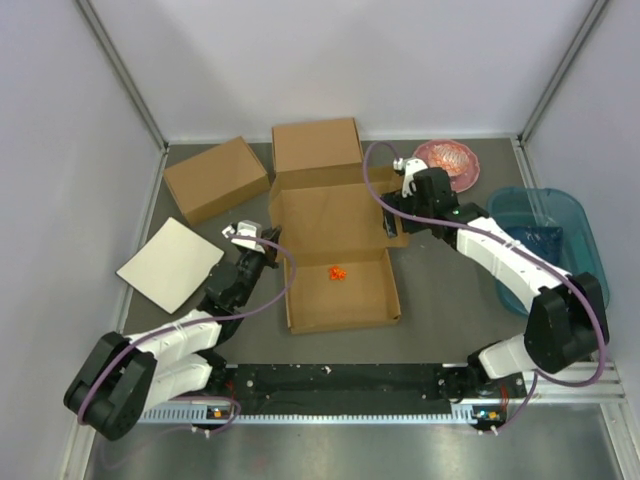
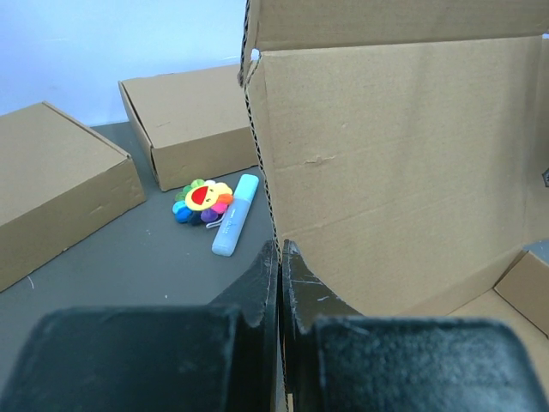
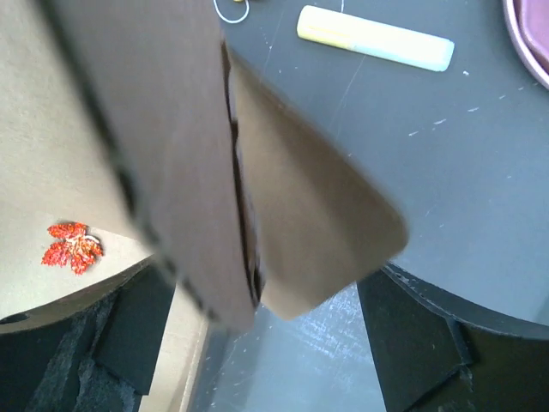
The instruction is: Fold the paper box
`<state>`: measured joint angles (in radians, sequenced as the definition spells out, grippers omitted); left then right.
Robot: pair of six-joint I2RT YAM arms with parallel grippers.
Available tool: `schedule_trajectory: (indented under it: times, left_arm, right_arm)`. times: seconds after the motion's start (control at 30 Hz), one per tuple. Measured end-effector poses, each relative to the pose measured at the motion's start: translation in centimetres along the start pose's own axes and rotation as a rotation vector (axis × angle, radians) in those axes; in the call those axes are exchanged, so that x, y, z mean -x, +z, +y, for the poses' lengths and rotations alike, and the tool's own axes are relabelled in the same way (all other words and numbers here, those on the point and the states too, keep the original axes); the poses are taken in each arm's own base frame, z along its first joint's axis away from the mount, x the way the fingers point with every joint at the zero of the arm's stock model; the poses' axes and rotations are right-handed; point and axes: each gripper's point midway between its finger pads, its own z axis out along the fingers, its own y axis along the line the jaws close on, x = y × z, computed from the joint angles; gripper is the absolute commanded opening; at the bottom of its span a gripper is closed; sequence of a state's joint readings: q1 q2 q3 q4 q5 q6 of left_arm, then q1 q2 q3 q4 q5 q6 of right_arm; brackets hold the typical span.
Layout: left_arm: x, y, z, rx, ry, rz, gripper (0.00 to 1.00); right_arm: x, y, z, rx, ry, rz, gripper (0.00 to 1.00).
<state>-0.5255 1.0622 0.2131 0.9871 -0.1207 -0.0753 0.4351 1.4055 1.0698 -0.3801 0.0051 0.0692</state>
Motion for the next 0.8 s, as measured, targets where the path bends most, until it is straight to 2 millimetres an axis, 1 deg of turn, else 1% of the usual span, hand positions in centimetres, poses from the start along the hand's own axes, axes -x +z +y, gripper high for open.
schedule_trajectory:
  times: [0.13,0.27,0.3,0.37,0.4,0.5,0.67,0.8]
  left_arm:
    - [-0.3,0.0,0.1,0.005,0.002,0.008,0.00]
    - [-0.3,0.0,0.2,0.008,0.003,0.010,0.00]
    - [-0.4,0.0,0.2,0.009,0.003,0.011,0.00]
    - [-0.4,0.0,0.3,0.013,0.003,0.013,0.00]
    - [-0.4,0.0,0.3,0.016,0.003,0.014,0.00]
    - [-0.5,0.1,0.4,0.022,0.003,0.017,0.00]
    - [-0.7,0.3,0.5,0.029,0.004,0.026,0.00]
    - [-0.6,0.4,0.4,0.028,0.004,0.025,0.00]
  right_arm:
    - [0.1,1.1,0.1,0.012,0.002,0.010,0.77]
    - [0.5,1.2,0.3,0.023,0.005,-0.004,0.71]
    - [0.5,1.2,0.3,0.026,0.005,-0.006,0.63]
    - [0.7,1.1,0.4,0.031,0.006,-0.012,0.51]
    - [0.8,0.9,0.5,0.034,0.007,-0.017,0.40]
    - [1.4,0.0,0.7,0.045,0.015,-0.048,0.32]
    - [2.8,-2.8,1.3,0.077,0.020,-0.138,0.27]
    - [3.1,-4.1,1.7,0.102,0.022,-0.172,0.27]
